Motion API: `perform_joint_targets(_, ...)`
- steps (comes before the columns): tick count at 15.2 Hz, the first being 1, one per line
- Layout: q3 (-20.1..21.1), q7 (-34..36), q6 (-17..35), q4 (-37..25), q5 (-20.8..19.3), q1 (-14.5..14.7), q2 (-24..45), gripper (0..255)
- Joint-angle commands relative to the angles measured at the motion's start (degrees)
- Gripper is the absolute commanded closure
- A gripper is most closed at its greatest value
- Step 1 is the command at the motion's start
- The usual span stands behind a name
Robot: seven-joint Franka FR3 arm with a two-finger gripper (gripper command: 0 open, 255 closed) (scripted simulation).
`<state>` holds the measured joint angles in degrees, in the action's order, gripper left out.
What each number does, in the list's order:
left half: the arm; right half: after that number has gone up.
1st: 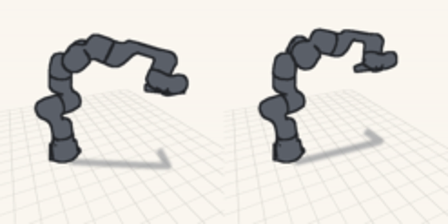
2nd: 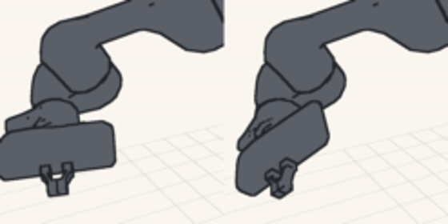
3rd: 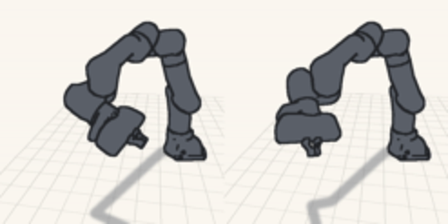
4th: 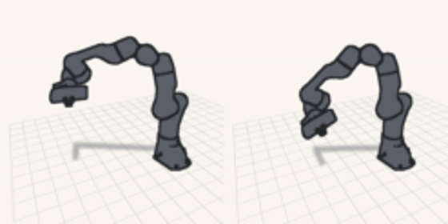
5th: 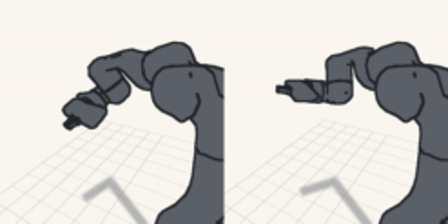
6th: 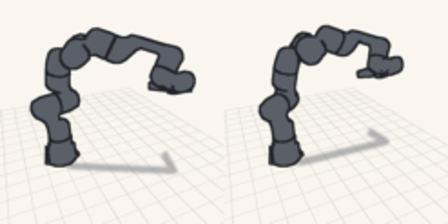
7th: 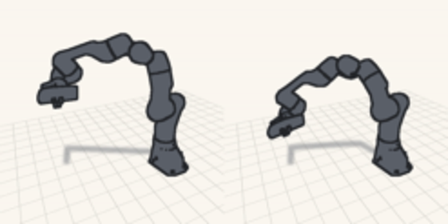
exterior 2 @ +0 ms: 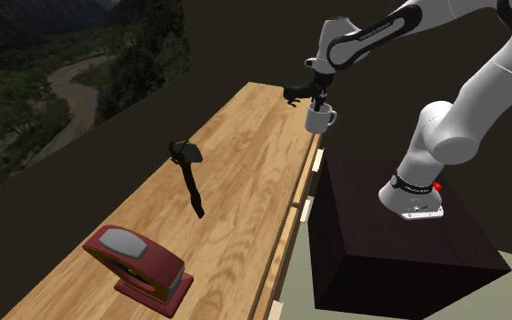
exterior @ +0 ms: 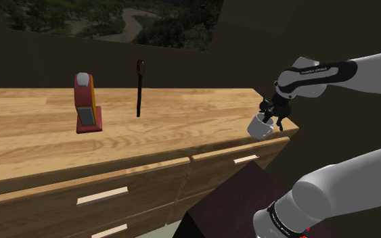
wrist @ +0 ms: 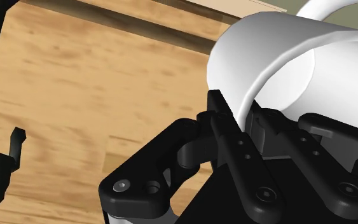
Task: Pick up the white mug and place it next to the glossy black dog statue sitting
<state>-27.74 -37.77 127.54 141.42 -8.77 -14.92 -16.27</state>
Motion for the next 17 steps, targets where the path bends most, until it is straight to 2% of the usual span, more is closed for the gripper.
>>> perform_joint_targets(1, -0.3, -0.2, 2.0, 0.9, 0.3, 0.2, 1.1, 255)
perform_joint_targets(3, -0.6, -0.5, 3.8, 1.7, 0.6, 0.3, 2.2, 255)
perform_joint_targets(10, -0.6, -0.5, 3.8, 1.7, 0.6, 0.3, 2.2, 255)
perform_joint_targets(11, -0.6, -0.5, 3.8, 1.7, 0.6, 0.3, 2.2, 0)
perform_joint_targets(16, -0.6, -0.5, 3.8, 1.7, 0.7, 0.3, 2.2, 0)
perform_joint_targets(17, -0.2, -0.1, 1.6, 0.8, 0.2, 0.1, 0.8, 0)
